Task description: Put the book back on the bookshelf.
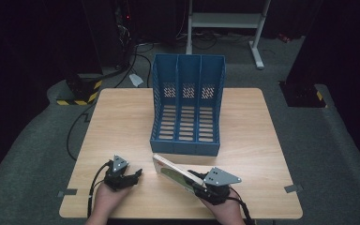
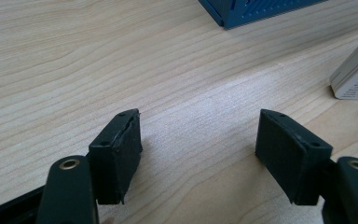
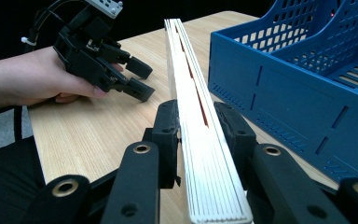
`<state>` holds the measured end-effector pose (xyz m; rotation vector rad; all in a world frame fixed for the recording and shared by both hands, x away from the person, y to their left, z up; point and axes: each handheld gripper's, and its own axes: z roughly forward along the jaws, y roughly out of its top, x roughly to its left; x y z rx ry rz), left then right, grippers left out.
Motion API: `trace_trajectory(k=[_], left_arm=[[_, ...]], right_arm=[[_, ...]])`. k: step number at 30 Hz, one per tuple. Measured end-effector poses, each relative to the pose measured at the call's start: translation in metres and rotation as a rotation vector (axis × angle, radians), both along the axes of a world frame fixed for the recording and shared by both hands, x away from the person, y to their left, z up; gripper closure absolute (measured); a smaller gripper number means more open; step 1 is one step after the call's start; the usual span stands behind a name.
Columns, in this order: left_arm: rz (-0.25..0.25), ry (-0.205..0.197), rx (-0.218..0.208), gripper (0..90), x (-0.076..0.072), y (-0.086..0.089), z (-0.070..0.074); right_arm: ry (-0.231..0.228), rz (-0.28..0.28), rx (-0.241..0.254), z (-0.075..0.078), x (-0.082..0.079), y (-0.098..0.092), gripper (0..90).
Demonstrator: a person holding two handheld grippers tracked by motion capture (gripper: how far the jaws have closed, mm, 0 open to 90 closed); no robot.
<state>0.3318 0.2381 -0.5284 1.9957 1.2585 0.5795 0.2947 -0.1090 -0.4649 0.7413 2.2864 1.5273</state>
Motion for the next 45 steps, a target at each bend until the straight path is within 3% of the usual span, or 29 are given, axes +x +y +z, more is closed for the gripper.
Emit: trace_trajectory(k=[27,45], left_arm=[[-0.007,0.001,0.0,30.4,0.0,-0.001,0.0],[-0.016,0.0,0.008,30.4,0.0,0.0,0.0]], right_arm=[[0.021,-0.028,0.002,0.005,-0.002,0.006,75.7],[-0.009,-0.035,0.015,0.019,-0.004,0.006,75.8]])
